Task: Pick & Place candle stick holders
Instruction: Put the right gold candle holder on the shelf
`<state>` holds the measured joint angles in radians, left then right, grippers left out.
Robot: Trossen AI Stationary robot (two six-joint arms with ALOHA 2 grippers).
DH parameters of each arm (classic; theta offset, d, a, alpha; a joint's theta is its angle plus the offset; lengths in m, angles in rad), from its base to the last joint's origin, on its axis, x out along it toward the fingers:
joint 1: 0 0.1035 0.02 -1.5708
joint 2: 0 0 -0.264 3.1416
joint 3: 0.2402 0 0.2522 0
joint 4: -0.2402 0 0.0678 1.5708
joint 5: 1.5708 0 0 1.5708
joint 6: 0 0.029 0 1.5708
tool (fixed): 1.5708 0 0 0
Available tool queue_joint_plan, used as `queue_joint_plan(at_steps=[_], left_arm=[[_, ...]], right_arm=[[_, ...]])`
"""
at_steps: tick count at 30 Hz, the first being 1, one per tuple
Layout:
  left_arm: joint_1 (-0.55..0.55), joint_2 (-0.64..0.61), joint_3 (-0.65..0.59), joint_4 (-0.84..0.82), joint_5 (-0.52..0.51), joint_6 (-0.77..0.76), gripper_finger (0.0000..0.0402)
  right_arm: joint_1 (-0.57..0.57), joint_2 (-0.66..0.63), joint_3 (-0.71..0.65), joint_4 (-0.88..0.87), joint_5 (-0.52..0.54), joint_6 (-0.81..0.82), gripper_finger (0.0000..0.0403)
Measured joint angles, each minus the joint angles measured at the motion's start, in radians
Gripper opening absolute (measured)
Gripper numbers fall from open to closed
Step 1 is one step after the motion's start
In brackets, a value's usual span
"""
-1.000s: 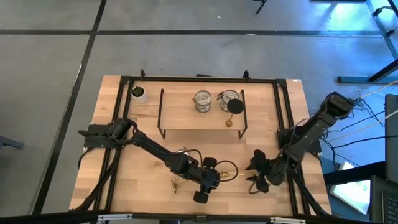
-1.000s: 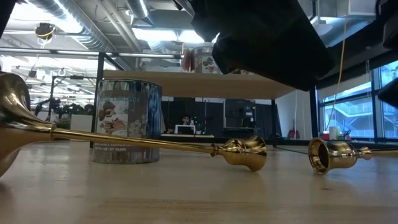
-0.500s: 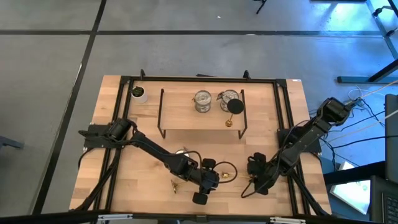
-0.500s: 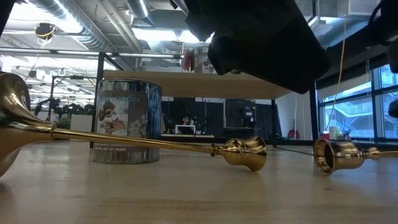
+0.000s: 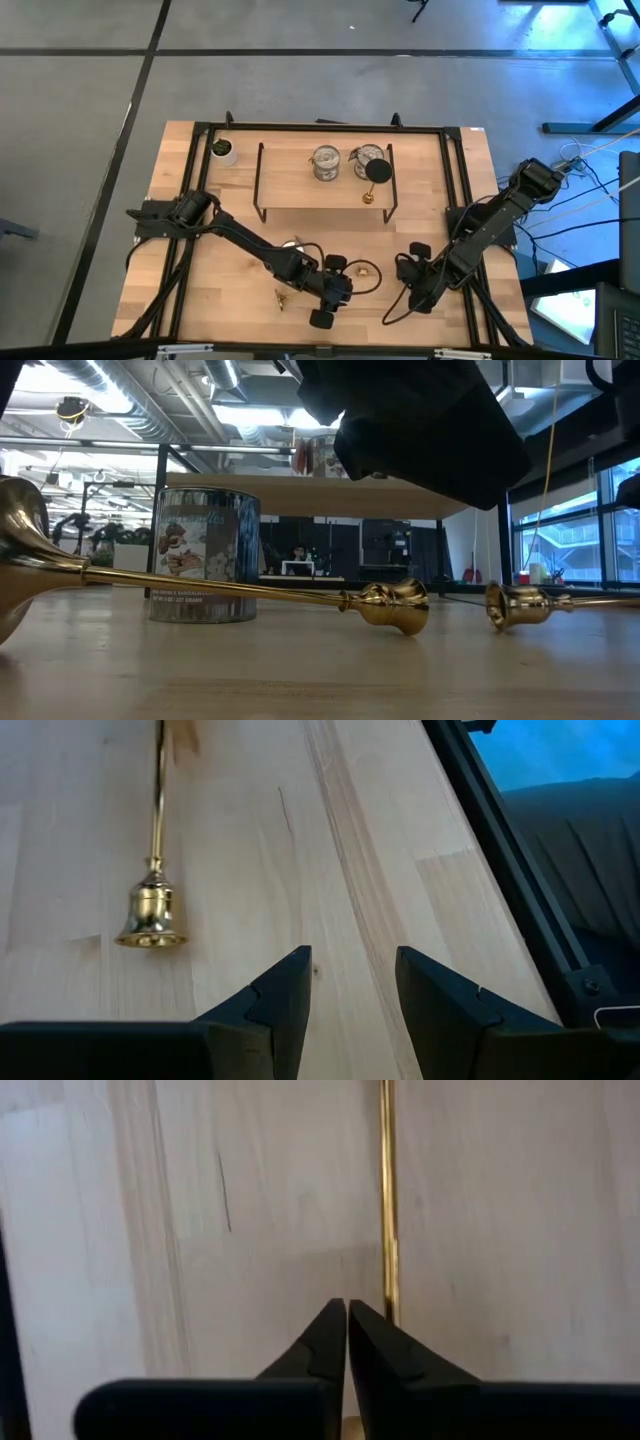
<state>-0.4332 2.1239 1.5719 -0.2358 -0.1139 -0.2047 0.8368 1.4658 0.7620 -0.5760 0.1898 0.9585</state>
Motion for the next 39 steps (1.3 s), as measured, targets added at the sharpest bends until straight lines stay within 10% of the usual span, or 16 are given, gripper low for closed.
queue_joint_plan(at_steps=[24, 39], left_arm=[[0.0, 0.0, 0.0, -0.001, 0.011, 0.008, 0.0143], [-0.003, 0.0, 0.0, -0.007, 0.011, 0.008, 0.0143]], right_arm=[[-0.045, 0.0, 0.0, -0.152, 0.156, -0.148, 0.0171], [-0.104, 0.0, -0.086, -0.071, 0.095, -0.135, 0.0173]])
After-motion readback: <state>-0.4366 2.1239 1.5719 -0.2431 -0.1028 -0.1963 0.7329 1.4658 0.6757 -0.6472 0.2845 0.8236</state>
